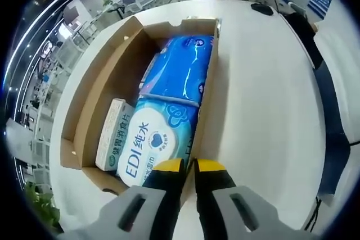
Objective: Operate the shoe box by opening the lid, removing the specified soft item, and placing it in the target area until the item is outside and the box remains undamaged.
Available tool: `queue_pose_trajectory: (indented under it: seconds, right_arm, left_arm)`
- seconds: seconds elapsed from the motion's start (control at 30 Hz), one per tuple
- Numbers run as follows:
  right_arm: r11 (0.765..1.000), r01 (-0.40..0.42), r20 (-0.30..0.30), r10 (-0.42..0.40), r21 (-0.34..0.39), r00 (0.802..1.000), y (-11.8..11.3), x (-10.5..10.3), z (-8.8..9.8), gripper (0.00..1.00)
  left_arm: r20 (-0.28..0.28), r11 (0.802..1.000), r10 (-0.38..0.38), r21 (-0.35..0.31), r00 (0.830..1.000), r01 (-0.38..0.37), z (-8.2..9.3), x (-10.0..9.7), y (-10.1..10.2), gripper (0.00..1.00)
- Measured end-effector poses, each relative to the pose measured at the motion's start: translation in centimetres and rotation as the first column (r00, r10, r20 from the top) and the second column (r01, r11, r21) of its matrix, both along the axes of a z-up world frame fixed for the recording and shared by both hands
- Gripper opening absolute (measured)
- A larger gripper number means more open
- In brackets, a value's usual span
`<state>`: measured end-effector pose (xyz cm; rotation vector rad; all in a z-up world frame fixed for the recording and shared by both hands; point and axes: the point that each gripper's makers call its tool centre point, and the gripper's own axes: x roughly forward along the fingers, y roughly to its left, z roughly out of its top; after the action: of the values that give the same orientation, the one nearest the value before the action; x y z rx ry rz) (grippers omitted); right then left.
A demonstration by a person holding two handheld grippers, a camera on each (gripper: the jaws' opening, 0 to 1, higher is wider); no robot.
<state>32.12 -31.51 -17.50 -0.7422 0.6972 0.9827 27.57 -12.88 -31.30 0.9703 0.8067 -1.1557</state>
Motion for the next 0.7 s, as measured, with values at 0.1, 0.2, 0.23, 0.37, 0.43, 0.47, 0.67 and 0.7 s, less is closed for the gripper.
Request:
queue_pose_trajectory:
  seconds: [0.1,0.2,0.23,0.37,0.43,0.47,0.67,0.7]
  right_arm:
    - [1.0,-0.01,-0.008,0.01,0.001,1.0,1.0,0.6,-0.1,0.67]
    - [0.999,-0.038,-0.039,0.037,-0.026,0.999,1.8,0.8,-1.3,0.67]
    - [0.998,-0.056,-0.046,0.055,-0.037,0.997,2.3,0.8,-1.8,0.67]
    - [0.994,-0.086,-0.082,0.08,-0.068,0.993,3.4,0.6,-3.4,0.67]
    - [0.993,-0.096,-0.104,0.088,-0.067,0.991,3.8,0.4,-4.0,0.67]
    - [0.993,-0.099,-0.114,0.091,-0.068,0.989,4.0,0.4,-4.5,0.68]
    - [0.983,-0.133,-0.168,0.111,-0.124,0.98,3.8,-0.4,-6.2,0.69]
    - [0.983,-0.137,-0.173,0.114,-0.125,0.978,3.8,-0.4,-6.5,0.69]
  left_arm:
    - [-0.004,1.0,-0.005,-0.012,1.0,0.005,0.0,0.0,0.0,0.06]
    - [-0.002,1.0,-0.019,-0.013,1.0,0.019,0.0,0.0,0.0,0.06]
    - [-0.003,1.0,-0.019,-0.016,1.0,0.019,0.0,0.0,0.0,0.06]
    - [-0.022,1.0,-0.018,-0.025,1.0,0.018,-0.1,0.0,-0.1,0.06]
    - [-0.017,0.999,-0.032,-0.021,0.999,0.032,-0.1,0.0,-0.2,0.06]
    - [-0.021,0.999,-0.03,-0.024,0.999,0.03,-0.2,-0.1,-0.2,0.06]
    - [-0.014,0.998,-0.048,-0.035,0.999,0.047,-0.3,-0.3,-0.3,0.06]
    - [-0.013,0.998,-0.048,-0.036,0.999,0.048,-0.3,-0.3,-0.3,0.06]
